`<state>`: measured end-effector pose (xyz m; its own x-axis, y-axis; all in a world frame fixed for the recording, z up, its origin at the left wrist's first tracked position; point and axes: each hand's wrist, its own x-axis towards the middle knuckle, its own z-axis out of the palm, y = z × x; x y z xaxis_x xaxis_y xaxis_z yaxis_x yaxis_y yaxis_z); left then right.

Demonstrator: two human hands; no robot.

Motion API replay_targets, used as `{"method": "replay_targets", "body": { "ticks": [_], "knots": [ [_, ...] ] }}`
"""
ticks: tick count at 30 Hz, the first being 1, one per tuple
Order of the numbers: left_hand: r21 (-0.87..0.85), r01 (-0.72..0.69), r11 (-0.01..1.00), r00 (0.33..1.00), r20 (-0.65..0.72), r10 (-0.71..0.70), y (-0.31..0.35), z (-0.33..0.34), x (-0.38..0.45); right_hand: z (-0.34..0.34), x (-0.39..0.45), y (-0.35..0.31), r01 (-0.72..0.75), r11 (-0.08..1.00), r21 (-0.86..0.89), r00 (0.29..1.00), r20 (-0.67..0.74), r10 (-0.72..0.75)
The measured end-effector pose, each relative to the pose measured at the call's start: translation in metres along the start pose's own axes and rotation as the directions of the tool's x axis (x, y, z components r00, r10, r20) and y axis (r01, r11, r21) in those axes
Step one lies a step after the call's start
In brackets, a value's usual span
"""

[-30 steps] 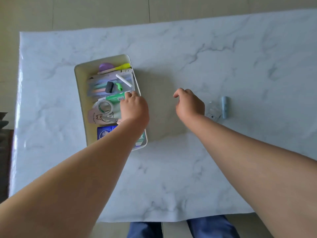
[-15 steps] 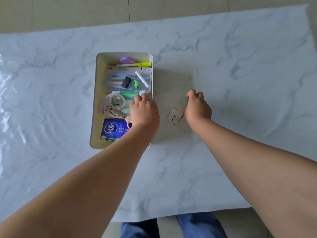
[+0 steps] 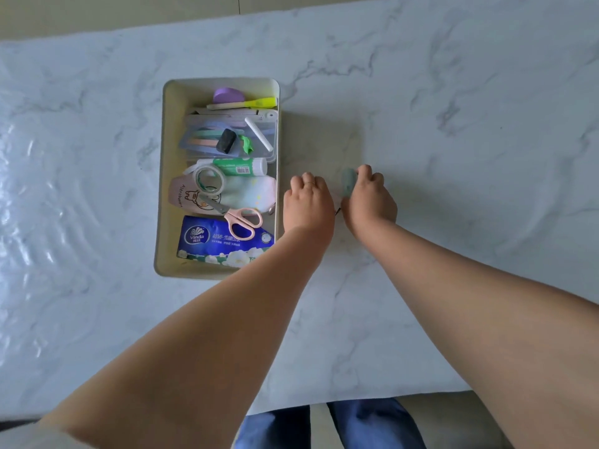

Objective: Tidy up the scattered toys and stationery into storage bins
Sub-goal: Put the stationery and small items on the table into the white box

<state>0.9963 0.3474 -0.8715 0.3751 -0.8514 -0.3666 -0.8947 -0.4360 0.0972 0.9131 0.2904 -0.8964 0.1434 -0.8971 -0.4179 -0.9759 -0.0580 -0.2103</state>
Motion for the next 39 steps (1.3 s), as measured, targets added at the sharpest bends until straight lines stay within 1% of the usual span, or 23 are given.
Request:
{"method": "replay_targets", "body": {
  "ticks": [4,8,11,14,19,21,25,28,30,32,33,35,37,39],
  "knots": [
    [-0.066,0.114,0.991,0.991,0.074,-0.109,0.003,0.014,0.010,0.007,0.002,0.002,0.002,1.000,0.010,1.000,0.021,-0.002],
    [-0.059,0.143,0.988,0.988,0.067,-0.139,0.006,0.019,0.015,0.008,0.001,0.002,0.000,0.999,0.046,1.000,0.020,-0.001],
    [-0.051,0.087,0.995,0.995,0.046,-0.085,0.008,0.011,0.016,0.005,0.001,0.001,-0.004,0.998,0.058,0.999,0.035,0.001],
    [-0.092,0.029,0.995,0.999,0.034,-0.026,0.009,-0.003,0.011,-0.001,-0.004,-0.002,0.000,0.998,0.069,1.000,0.022,-0.002],
    [-0.169,0.002,0.986,1.000,-0.028,-0.007,-0.001,-0.037,0.005,-0.020,-0.016,-0.019,0.016,0.991,0.132,1.000,-0.029,-0.012],
    [-0.193,0.015,0.981,0.998,-0.059,-0.026,-0.018,-0.056,0.004,-0.032,-0.022,-0.038,0.050,0.985,0.165,0.998,-0.051,-0.042],
    [-0.159,0.079,0.984,0.990,-0.103,-0.096,-0.062,-0.082,-0.002,-0.047,-0.037,-0.081,0.144,0.971,0.193,0.988,-0.091,-0.128],
    [-0.112,0.140,0.984,0.984,-0.095,-0.150,-0.102,-0.094,-0.013,-0.050,-0.053,-0.112,0.233,0.948,0.215,0.972,-0.079,-0.220],
    [-0.100,0.155,0.983,0.983,-0.088,-0.164,-0.126,-0.097,-0.021,-0.045,-0.063,-0.128,0.301,0.932,0.200,0.954,-0.058,-0.296],
    [-0.077,0.173,0.982,0.978,-0.101,-0.180,-0.145,-0.096,-0.029,-0.037,-0.073,-0.140,0.327,0.929,0.174,0.945,-0.052,-0.323],
    [-0.052,0.185,0.981,0.976,-0.110,-0.190,-0.153,-0.094,-0.032,-0.033,-0.076,-0.142,0.314,0.937,0.154,0.949,-0.061,-0.308],
    [-0.013,0.190,0.982,0.973,-0.133,-0.190,-0.163,-0.088,-0.038,-0.024,-0.082,-0.142,0.245,0.963,0.114,0.967,-0.098,-0.234],
    [-0.011,0.161,0.987,0.976,-0.147,-0.161,-0.170,-0.078,-0.042,-0.013,-0.084,-0.138,0.122,0.989,0.083,0.984,-0.138,-0.110],
    [-0.026,0.130,0.991,0.982,-0.136,-0.133,-0.178,-0.070,-0.046,-0.003,-0.084,-0.138,-0.017,0.998,0.063,0.993,-0.116,0.025]
  ]
}}
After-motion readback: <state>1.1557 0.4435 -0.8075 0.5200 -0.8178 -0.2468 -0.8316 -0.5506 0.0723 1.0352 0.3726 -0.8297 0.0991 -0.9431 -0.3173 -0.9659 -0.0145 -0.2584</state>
